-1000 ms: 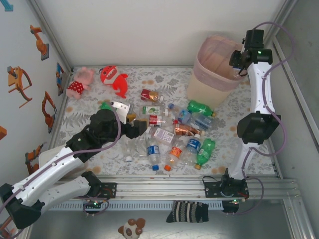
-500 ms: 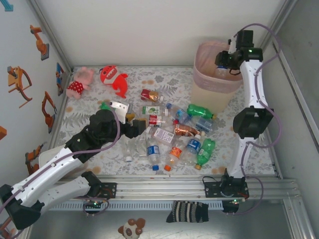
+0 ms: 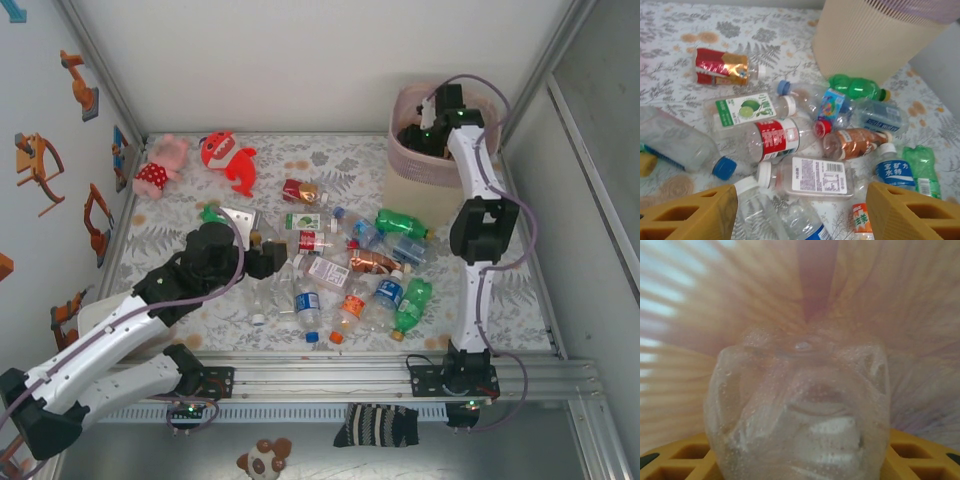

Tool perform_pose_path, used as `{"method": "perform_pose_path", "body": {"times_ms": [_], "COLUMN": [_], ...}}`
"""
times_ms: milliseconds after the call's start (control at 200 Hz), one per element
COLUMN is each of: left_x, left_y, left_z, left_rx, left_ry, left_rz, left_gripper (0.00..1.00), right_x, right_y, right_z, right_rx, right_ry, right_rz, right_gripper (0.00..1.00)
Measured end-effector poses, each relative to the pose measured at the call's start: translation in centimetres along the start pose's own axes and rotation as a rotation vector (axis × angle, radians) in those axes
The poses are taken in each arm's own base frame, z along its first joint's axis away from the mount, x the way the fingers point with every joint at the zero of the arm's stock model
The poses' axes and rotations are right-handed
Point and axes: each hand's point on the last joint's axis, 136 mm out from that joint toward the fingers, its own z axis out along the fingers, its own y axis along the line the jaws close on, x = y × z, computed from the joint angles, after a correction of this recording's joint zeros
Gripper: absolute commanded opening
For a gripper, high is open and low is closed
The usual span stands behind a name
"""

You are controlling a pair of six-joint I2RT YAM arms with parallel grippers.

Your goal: Put the plastic bottles in the bin

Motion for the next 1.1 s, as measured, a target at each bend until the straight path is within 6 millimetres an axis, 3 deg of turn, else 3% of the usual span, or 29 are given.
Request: {"method": "perform_pose_path", "body": {"times_ms": [175,330,586,746,951,1102], "left_x": [1.5,2.7,4.6,5.6,7.4,9.1], "left_y": [0.9,2.0,3.5,4.3,5.3,6.0], "left_z": [0.6,0.8,0.7,0.5,0.8,1.0], "left_rx": [-0.044,-0.100,-0.180,-0.226,-0.282,-0.321], "left_ry": [0.057,0.105,0.179,0.217,0.288,0.348], "left_rz": [-0.020,-0.036,-0.056,-0.068,-0.087,-0.106], "left_gripper": [0.67,0.66,0.66,0.66,0.66,0.66], "right_x": [1.9,1.7,1.2,-0.5,-3.3,-3.6], "right_y": [-0.9,-0.8,-0.3,1.1,4.1,5.8], "right_z": [3.4,3.3,2.1,-1.9,-10.4,-15.7], "right_rx": [-0.024,-0.035,-0.038,-0.036,-0.037,-0.033], "right_ry": [0.074,0.067,0.045,-0.029,-0.194,-0.281], "right_rz": [0.045,0.067,0.063,0.038,-0.020,-0.048], "right_gripper": [0.68,0.77,0.79,0.79,0.79,0.78]}}
